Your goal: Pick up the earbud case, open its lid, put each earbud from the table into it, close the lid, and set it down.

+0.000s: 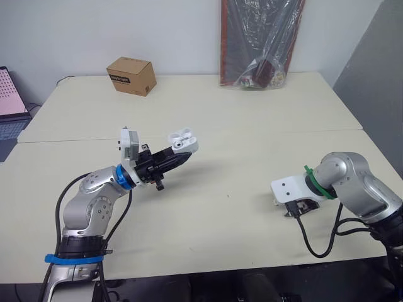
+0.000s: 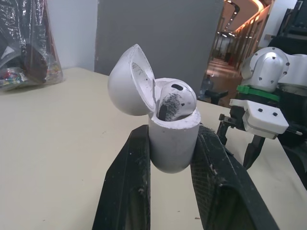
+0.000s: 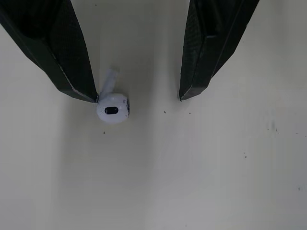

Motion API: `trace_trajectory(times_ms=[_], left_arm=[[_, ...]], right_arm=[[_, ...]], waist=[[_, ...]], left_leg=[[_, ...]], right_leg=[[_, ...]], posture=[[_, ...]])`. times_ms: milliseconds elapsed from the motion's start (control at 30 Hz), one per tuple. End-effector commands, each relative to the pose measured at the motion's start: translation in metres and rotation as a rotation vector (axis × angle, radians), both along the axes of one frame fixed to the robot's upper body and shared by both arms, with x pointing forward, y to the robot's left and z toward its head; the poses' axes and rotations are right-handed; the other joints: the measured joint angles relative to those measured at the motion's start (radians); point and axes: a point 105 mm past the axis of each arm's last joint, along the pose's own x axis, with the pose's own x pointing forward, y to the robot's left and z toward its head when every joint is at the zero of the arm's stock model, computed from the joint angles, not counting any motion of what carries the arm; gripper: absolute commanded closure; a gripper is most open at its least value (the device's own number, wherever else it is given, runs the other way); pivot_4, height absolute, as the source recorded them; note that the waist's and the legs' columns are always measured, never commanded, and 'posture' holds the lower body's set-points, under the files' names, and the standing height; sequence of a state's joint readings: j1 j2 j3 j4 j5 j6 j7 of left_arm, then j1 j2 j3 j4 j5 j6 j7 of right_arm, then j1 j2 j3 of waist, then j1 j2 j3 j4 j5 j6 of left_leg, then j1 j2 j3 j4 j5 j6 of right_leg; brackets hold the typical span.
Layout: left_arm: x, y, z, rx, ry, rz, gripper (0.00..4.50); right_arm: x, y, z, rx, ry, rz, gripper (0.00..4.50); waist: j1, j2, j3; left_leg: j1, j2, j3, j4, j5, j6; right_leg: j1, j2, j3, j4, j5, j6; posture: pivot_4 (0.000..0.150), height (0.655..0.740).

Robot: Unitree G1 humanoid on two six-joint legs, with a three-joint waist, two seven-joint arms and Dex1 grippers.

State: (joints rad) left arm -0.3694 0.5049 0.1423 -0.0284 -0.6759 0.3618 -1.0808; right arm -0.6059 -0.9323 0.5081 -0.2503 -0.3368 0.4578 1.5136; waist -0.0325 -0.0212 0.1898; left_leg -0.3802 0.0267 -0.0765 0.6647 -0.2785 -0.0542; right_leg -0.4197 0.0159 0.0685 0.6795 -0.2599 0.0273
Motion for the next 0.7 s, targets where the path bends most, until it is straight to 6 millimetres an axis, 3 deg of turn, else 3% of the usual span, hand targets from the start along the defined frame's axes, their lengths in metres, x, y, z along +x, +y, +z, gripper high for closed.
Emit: trace_trajectory(times_ms=[33,700], left_arm=[[-0.001,-0.003,0.011,-0.005,-0.058,-0.011,3.74],[-0.002,-0.006,0.007,-0.016,-0.053,-0.005,3.74]], right_arm=[[0.003,0.003,0.006,-0.063,-0.028,-0.049,1.72],[0.007,0.020,0.007,-0.128,-0.010,-0.148,1.72]], waist=[[-0.001,0.000,0.000],[-0.002,0.000,0.000]], left_leg=[[0.000,0.000,0.000,0.000,0.000,0.000],[0.000,0.000,0.000,0.001,0.000,0.000]], right_leg=[[0.000,0.000,0.000,0.000,0.000,0.000],[0.000,0.000,-0.001,0.000,0.000,0.000]], posture=[[0.150,0.7400],[0.150,0.7400]])
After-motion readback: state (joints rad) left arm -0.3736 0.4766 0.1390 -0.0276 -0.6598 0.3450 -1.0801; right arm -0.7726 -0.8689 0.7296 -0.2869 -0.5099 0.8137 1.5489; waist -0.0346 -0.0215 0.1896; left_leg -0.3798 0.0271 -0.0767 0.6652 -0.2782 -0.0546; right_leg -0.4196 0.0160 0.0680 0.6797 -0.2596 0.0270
